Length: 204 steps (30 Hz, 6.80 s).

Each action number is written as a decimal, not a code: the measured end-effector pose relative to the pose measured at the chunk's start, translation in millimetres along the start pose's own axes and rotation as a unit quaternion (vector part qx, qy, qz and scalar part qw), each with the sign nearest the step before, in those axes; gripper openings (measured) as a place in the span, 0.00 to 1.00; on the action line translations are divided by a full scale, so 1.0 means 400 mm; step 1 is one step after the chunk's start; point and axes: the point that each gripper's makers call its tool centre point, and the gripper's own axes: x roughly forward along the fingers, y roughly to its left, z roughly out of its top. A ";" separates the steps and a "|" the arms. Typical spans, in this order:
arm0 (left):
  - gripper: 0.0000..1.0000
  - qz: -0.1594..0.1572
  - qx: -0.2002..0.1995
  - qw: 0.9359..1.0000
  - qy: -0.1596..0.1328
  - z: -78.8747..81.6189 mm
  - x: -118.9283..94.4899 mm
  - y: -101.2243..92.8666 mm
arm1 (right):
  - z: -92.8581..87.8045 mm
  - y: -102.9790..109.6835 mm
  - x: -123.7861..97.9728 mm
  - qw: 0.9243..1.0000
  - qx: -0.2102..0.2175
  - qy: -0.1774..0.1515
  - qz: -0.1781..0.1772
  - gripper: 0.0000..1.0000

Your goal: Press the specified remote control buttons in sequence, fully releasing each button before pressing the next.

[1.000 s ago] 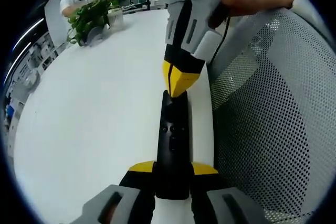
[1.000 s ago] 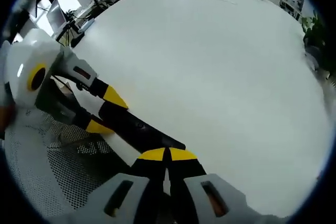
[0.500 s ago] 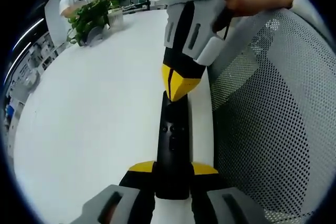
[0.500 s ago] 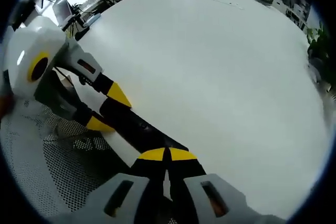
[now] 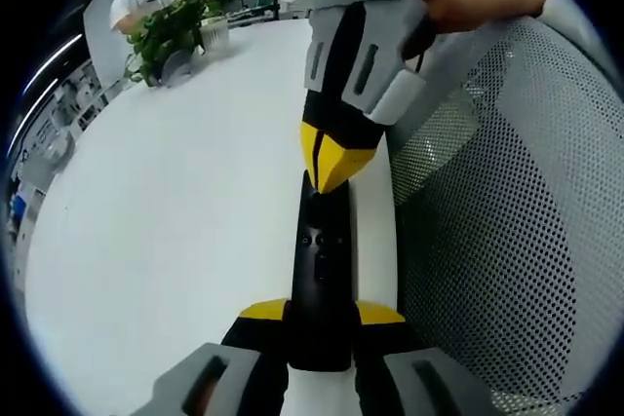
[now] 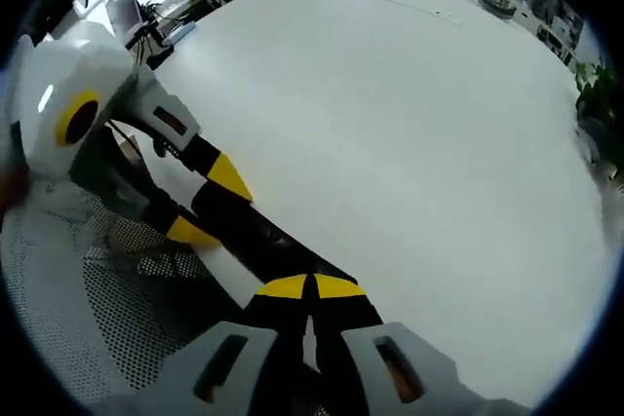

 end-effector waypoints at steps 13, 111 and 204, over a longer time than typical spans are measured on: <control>0.24 0.000 0.001 1.000 0.002 -0.001 0.002 0.002 | -0.004 0.019 0.010 0.999 -0.034 0.009 -0.002 0.00; 0.24 0.004 -0.002 1.000 0.003 -0.001 -0.001 -0.001 | 0.017 0.058 0.026 0.999 0.018 0.001 0.048 0.00; 0.24 -0.003 0.010 1.000 -0.001 0.000 0.000 0.000 | -0.002 0.046 0.020 0.997 -0.077 0.015 0.007 0.00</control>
